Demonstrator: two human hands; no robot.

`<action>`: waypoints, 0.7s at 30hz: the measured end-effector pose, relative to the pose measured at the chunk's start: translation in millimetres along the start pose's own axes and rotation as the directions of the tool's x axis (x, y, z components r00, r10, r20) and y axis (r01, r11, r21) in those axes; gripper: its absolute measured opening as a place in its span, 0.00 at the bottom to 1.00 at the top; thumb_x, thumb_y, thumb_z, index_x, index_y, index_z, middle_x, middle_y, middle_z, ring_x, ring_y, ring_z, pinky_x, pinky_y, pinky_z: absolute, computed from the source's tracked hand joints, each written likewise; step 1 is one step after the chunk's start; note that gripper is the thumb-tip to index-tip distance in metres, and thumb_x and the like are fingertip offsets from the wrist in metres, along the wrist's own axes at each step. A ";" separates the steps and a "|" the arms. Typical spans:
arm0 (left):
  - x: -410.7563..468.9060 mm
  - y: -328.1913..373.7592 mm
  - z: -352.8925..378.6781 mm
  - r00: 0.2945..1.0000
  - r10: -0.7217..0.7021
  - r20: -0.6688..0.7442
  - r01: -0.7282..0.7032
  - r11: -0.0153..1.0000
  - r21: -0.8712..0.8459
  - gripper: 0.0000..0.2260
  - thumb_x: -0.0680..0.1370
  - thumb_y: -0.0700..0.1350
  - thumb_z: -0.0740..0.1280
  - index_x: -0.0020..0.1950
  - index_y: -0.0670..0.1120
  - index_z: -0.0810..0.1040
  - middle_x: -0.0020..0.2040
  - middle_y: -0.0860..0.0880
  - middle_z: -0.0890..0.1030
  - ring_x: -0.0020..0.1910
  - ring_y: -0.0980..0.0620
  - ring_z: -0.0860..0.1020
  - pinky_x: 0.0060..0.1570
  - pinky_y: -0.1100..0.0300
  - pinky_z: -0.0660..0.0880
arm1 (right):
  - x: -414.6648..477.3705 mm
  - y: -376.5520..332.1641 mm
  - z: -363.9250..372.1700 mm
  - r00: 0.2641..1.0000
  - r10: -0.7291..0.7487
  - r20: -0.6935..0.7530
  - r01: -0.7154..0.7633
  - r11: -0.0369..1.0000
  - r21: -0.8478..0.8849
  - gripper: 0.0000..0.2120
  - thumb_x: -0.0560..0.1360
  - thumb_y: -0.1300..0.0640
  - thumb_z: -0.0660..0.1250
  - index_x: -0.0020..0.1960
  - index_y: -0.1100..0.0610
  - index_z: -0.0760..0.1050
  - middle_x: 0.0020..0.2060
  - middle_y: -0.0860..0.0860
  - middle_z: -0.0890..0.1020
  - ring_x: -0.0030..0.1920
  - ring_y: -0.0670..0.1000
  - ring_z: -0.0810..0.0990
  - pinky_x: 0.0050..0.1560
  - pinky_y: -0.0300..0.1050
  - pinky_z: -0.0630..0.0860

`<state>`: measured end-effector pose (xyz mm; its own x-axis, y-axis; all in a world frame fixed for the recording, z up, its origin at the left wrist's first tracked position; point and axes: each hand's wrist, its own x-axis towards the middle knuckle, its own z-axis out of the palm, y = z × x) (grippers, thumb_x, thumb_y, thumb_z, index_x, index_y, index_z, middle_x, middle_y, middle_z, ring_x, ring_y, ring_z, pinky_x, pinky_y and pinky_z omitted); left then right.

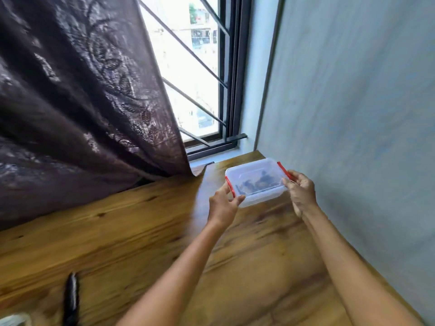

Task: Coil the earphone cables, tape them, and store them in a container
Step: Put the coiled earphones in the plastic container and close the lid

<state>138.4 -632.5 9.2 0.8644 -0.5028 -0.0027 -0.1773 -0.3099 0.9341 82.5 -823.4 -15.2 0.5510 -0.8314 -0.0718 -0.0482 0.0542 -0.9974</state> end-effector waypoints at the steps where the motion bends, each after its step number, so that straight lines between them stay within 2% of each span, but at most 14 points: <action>1: 3.3 -0.6 4.6 1.000 -0.010 0.000 0.010 1.000 -0.004 0.20 0.74 0.41 0.70 0.66 0.45 0.73 0.60 0.47 0.79 0.47 0.56 0.77 0.51 0.61 0.74 | 4.4 2.0 0.3 1.000 0.012 0.003 -0.012 1.000 0.016 0.14 0.73 0.70 0.65 0.58 0.65 0.73 0.52 0.58 0.78 0.48 0.52 0.76 0.51 0.41 0.73; 4: 10.7 -3.6 15.7 0.999 -0.041 -0.016 0.041 0.999 -0.015 0.20 0.74 0.40 0.70 0.65 0.45 0.73 0.61 0.47 0.79 0.48 0.53 0.78 0.51 0.61 0.74 | 11.1 7.6 0.5 0.999 0.018 0.039 -0.017 1.000 -0.014 0.14 0.72 0.69 0.66 0.54 0.56 0.73 0.50 0.53 0.79 0.46 0.49 0.77 0.41 0.32 0.73; 6: 15.1 -6.5 20.2 0.998 -0.052 -0.021 0.052 0.998 -0.018 0.20 0.74 0.39 0.69 0.66 0.45 0.72 0.61 0.47 0.78 0.49 0.56 0.77 0.52 0.63 0.74 | 13.7 12.1 -1.1 0.998 0.010 0.063 -0.007 0.999 -0.044 0.15 0.71 0.70 0.66 0.54 0.55 0.74 0.49 0.51 0.79 0.44 0.48 0.77 0.37 0.26 0.73; 10: 21.8 -10.5 24.3 0.998 -0.067 -0.018 0.067 0.998 0.002 0.21 0.74 0.39 0.69 0.66 0.45 0.72 0.60 0.47 0.78 0.48 0.58 0.75 0.50 0.67 0.72 | 17.9 20.2 -4.9 0.998 -0.016 0.065 0.024 0.993 -0.114 0.16 0.72 0.71 0.65 0.59 0.63 0.75 0.49 0.53 0.79 0.43 0.47 0.77 0.37 0.26 0.73; 14: 27.6 -11.9 28.0 0.997 -0.069 -0.021 0.069 0.998 0.000 0.19 0.74 0.38 0.69 0.64 0.45 0.74 0.59 0.48 0.79 0.53 0.57 0.76 0.53 0.64 0.72 | 20.3 22.1 -4.1 0.998 -0.053 0.020 0.056 0.977 -0.204 0.15 0.72 0.70 0.65 0.58 0.63 0.77 0.45 0.51 0.80 0.43 0.47 0.76 0.37 0.27 0.72; 17: 32.3 -15.0 33.9 0.996 -0.086 -0.015 0.085 0.996 -0.022 0.18 0.73 0.39 0.70 0.63 0.45 0.75 0.58 0.48 0.80 0.51 0.53 0.78 0.55 0.60 0.75 | 22.2 21.5 -3.8 0.997 -0.077 -0.030 0.067 0.968 -0.242 0.14 0.72 0.69 0.66 0.57 0.64 0.77 0.46 0.52 0.80 0.45 0.47 0.76 0.44 0.35 0.73; 21: 36.9 -16.3 41.1 0.995 -0.095 -0.015 0.094 0.995 -0.035 0.17 0.73 0.39 0.70 0.61 0.45 0.76 0.55 0.49 0.80 0.49 0.50 0.80 0.54 0.54 0.77 | 25.2 26.5 -3.0 0.983 -0.069 -0.168 0.023 0.965 -0.262 0.20 0.70 0.64 0.72 0.61 0.65 0.74 0.53 0.56 0.80 0.52 0.53 0.80 0.57 0.45 0.74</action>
<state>153.9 -679.2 -20.8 0.8841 -0.4594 -0.0861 -0.0785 -0.3275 0.9416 92.7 -844.6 -43.4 0.4052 -0.9142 -0.0005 -0.2524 -0.1114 -0.9612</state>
